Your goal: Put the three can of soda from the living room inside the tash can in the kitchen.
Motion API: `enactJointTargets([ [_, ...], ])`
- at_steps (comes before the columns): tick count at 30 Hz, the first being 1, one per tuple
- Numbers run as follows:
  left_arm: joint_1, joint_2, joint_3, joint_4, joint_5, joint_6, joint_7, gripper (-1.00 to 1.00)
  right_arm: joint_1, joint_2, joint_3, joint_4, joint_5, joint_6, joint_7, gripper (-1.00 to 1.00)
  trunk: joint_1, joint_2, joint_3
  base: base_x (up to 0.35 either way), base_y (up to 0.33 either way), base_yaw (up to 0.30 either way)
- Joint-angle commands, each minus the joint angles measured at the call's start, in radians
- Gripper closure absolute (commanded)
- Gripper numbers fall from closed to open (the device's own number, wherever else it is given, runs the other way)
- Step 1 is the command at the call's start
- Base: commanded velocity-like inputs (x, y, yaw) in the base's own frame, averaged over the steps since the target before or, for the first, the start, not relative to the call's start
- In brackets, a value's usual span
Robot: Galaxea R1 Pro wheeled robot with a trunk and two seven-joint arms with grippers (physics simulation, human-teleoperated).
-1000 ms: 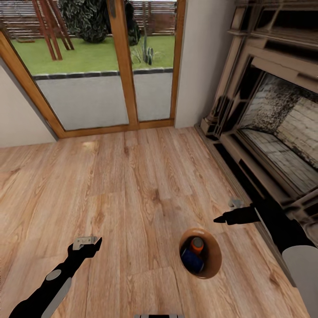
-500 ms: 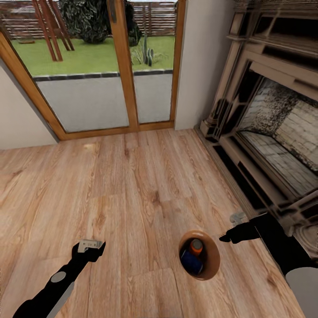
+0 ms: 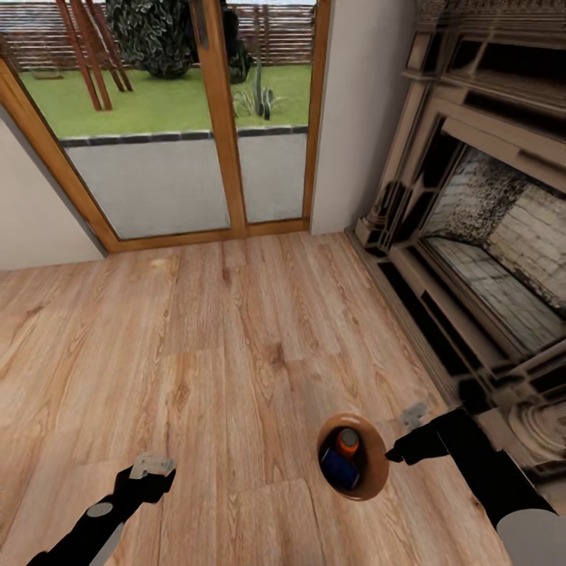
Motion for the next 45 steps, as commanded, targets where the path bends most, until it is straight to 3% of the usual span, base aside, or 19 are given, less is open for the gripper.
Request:
enactJointTargets([
  [1,0.001,0.0,-0.002,0.003,0.0,0.005,0.001,-1.0,0.017,0.013,0.0,0.001,-0.001,-0.001,-0.014,-1.0,-0.004,0.007,0.003,0.0,0.0,0.0],
  [9,0.005,0.0,-0.004,0.06,0.0,0.004,0.001,-1.0,0.082,0.023,-0.006,0.003,-0.007,-0.012,-0.027,-1.0,-0.035,0.063,0.028,0.0,0.0,0.0],
  [15,0.007,0.0,-0.004,0.154,-0.001,-0.051,-0.005,-1.0,0.136,0.02,-0.015,0.024,-0.008,-0.104,-0.033,-1.0,-0.058,0.105,0.047,0.0,0.0,0.0],
  [18,0.007,0.0,-0.005,0.183,-0.001,-0.071,-0.008,-1.0,0.17,0.019,-0.05,0.031,-0.008,-0.136,-0.034,-1.0,-0.069,0.126,0.057,0.0,0.0,0.0],
  [25,0.009,0.0,-0.004,0.203,-0.001,-0.085,-0.009,-1.0,0.25,0.016,-0.198,0.073,-0.008,-0.267,-0.031,-1.0,-0.096,0.175,0.078,0.0,0.0,0.0],
  [27,0.009,0.0,-0.004,0.212,0.0,-0.087,-0.01,-1.0,0.271,0.014,-0.266,0.142,-0.008,-0.342,-0.025,-1.0,-0.104,0.189,0.085,0.0,0.0,0.0],
  [31,0.009,0.0,-0.005,0.24,0.001,-0.092,-0.01,-1.0,0.283,0.011,-0.347,0.232,-0.008,-0.435,-0.024,-1.0,-0.119,0.217,0.097,0.0,0.0,0.0],
  [32,0.009,0.0,-0.005,0.254,0.001,-0.103,-0.011,-1.0,0.286,0.01,-0.383,0.279,-0.007,-0.474,-0.027,-1.0,-0.123,0.224,0.1,0.0,0.0,0.0],
  [37,0.009,0.0,-0.005,0.285,0.0,-0.119,-0.011,-1.0,0.289,0.003,-0.425,0.373,-0.004,-0.533,-0.031,-1.0,-0.142,0.259,0.116,0.0,0.0,0.0],
  [42,0.009,-0.005,-0.005,0.426,0.0,-0.141,-0.011,-1.0,0.291,-0.027,-0.456,0.562,-0.007,-0.654,-0.035,-1.0,-0.161,0.294,0.132,0.0,0.0,0.0],
  [45,0.009,-0.01,-0.005,0.48,0.0,-0.15,-0.011,-1.0,0.291,-0.032,-0.478,0.618,-0.007,-0.688,-0.036,-1.0,-0.173,0.315,0.141,0.0,0.0,0.0],
])
